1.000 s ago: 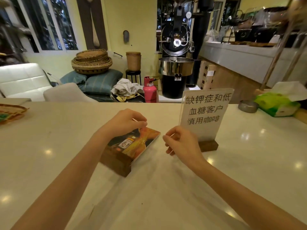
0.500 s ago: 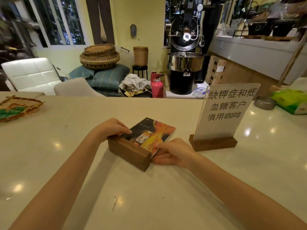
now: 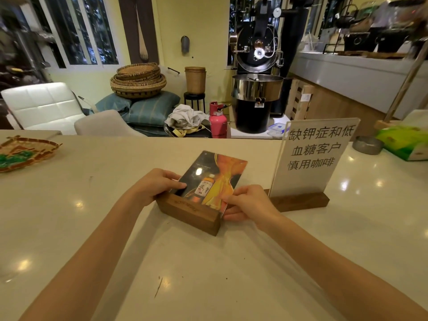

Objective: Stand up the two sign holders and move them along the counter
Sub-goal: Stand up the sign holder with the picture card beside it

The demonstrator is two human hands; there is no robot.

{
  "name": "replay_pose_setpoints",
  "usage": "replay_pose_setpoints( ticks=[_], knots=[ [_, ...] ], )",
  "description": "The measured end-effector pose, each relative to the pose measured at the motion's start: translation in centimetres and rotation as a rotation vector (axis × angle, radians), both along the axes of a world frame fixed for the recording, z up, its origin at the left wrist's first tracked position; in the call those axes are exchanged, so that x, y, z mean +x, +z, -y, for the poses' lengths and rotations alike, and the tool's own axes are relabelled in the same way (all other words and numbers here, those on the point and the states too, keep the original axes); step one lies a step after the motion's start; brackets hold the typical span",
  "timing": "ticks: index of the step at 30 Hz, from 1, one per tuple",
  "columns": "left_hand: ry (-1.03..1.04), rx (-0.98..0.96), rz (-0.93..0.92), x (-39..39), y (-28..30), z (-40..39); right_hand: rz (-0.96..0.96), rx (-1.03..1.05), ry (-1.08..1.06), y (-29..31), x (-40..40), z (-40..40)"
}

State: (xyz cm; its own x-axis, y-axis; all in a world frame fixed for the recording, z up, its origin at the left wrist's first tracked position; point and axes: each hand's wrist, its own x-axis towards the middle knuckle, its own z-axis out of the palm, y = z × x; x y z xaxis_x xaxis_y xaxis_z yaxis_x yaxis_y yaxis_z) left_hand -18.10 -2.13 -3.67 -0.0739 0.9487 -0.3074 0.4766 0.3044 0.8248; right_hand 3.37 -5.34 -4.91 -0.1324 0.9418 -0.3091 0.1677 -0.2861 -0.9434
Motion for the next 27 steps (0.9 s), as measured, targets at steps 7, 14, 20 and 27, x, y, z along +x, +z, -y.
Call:
replay_pose_setpoints(
  ticks=[7, 14, 20, 27],
  knots=[
    [-0.003, 0.139, 0.13, 1.4, 0.4, 0.1, 0.179, 0.327, -0.007, 1.5, 1.6, 0.5],
    [-0.027, 0.332, 0.143, 3.0, 0.6, 0.3, 0.312, 0.539, -0.015, 1.4, 3.0, 0.9],
    [-0.034, 0.492, 0.093, 4.4, 0.1, 0.5, 0.464, 0.711, 0.005, 0.7, 4.5, 1.2],
    [-0.007, 0.547, -0.009, 4.7, -0.2, 1.1, 0.562, 0.873, 0.009, 0.2, 5.2, 1.8]
  ],
)
